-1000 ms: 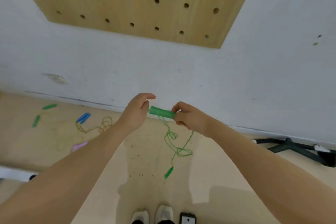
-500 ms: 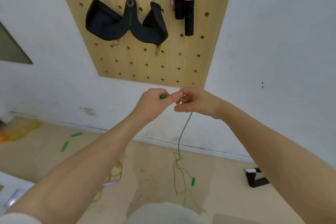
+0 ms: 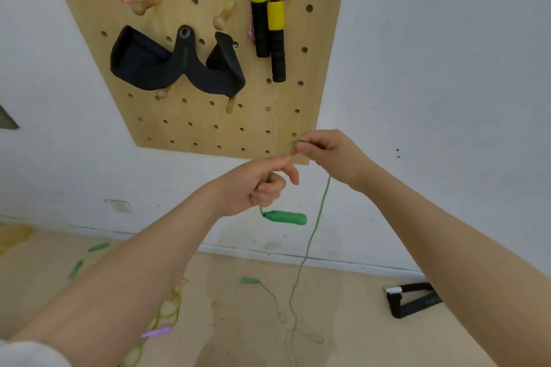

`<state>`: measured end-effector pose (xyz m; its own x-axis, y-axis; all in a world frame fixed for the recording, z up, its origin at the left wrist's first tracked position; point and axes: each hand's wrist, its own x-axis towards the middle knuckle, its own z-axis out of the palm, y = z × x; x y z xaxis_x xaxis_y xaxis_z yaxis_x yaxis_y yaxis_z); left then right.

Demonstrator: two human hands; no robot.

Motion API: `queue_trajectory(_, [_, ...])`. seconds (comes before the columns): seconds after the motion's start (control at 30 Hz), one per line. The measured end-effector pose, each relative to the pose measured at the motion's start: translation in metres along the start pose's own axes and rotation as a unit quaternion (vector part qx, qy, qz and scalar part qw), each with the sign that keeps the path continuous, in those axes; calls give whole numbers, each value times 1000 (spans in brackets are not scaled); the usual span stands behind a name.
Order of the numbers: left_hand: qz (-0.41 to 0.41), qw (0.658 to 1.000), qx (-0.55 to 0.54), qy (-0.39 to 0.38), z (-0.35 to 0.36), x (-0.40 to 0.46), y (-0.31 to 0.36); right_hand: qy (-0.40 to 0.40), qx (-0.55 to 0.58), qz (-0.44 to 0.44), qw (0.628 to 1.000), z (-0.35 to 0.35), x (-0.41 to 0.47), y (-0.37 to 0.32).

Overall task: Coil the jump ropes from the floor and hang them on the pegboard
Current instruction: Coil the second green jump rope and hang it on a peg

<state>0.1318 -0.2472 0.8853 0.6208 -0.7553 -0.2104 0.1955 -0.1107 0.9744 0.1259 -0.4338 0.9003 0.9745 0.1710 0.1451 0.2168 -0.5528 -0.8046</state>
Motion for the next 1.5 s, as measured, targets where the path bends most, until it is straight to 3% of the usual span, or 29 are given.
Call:
queue_trajectory(0.13, [81, 988, -42, -124, -4, -1, 7, 21, 3, 26, 999, -8, -2, 12])
queue_trajectory(0.2, [139, 978, -81, -132, -2, -3, 13, 13, -5, 53, 999, -4, -5, 22])
queue_trajectory(0.37, [255, 955, -136, 66, -7, -7, 22, -58, -75, 164, 982, 6, -14, 61])
queue_trajectory(0.43, [255, 948, -155, 109, -12, -9, 23, -107, -72, 192, 973, 12, -22, 64])
queue_trajectory(0.5, [210, 960, -129, 130, -14, -9, 17, -166, -148, 160, 962, 18, -27, 53])
queue_trajectory(0.57, [154, 976, -46, 145, -11, -6, 7, -218, -273, 71, 935, 23, -27, 32])
queue_trajectory(0.67, [92, 987, 9, 131, 0, -3, -5, -236, -308, -46, 920, 26, -24, -10])
queue_trajectory(0.73, [58, 989, 2, 138, 10, -4, -6, -213, -272, -107, 932, 22, -24, -33])
queue_trajectory(0.8, [38, 989, -5, 139, 17, -7, -7, -133, -240, -127, 953, 15, -22, -46])
queue_trajectory(0.93, [-17, 994, -99, 51, 19, -15, 0, 62, -175, -31, 982, 1, -19, -41])
queue_trajectory(1.07, [64, 982, -179, 14, 27, -22, 8, 84, 91, 56, 991, 14, -22, -18])
queue_trajectory(1.13, [97, 973, -202, 54, 28, -18, 6, 21, 138, 109, 984, 33, -27, -8])
queue_trajectory(1.23, [113, 950, -239, 168, 19, -10, 1, -100, 72, 173, 977, 52, -38, -3])
queue_trajectory(1.33, [81, 919, -225, 313, 4, -2, -11, -174, -38, 148, 973, 52, -45, -12])
queue_trajectory(1.4, [31, 906, -134, 401, -5, 3, -23, -229, -104, 120, 960, 46, -48, -26])
queue_trajectory(1.5, [5, 899, -53, 436, -11, 1, -35, -261, -121, 73, 955, 34, -48, -47])
